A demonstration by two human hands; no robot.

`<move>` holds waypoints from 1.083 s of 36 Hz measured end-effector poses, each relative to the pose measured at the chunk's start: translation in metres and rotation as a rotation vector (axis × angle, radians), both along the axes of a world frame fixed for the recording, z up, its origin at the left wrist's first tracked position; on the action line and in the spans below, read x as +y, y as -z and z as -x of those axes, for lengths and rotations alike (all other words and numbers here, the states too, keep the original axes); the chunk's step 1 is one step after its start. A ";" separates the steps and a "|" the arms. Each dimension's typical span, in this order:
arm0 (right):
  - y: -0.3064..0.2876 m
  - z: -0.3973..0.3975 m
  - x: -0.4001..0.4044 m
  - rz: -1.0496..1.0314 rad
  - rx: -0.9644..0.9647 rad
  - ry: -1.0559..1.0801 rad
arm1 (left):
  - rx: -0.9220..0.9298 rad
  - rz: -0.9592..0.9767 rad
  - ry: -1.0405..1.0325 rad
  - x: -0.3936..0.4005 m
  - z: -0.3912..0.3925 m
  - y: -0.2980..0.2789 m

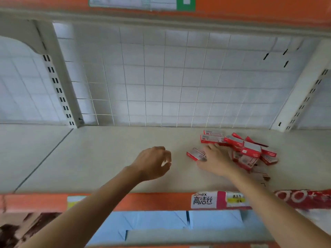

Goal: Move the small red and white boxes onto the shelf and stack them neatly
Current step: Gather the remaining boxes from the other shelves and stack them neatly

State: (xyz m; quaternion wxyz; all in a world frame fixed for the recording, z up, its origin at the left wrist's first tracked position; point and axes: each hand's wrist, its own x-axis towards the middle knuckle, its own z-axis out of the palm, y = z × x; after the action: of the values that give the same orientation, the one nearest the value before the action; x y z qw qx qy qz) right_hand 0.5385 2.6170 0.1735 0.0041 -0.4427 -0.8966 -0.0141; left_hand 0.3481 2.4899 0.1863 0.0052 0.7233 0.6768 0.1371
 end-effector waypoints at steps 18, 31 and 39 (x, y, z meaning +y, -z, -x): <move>-0.009 0.196 -0.138 0.002 0.284 -0.541 | 0.056 -0.031 -0.391 -0.178 0.132 0.001; -0.007 0.416 -0.331 0.102 0.331 -0.884 | 0.001 -0.075 -0.702 -0.409 0.294 -0.003; -0.006 0.493 -0.343 0.128 0.332 -0.874 | -0.035 -0.161 -0.727 -0.436 0.353 0.008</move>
State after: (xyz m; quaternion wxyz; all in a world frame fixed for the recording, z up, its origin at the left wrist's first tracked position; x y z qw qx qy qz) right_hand 0.0458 2.2742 0.1798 0.1257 -0.0193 -0.9851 0.1154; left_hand -0.0045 2.0539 0.1779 -0.0893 0.4313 0.8763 0.1950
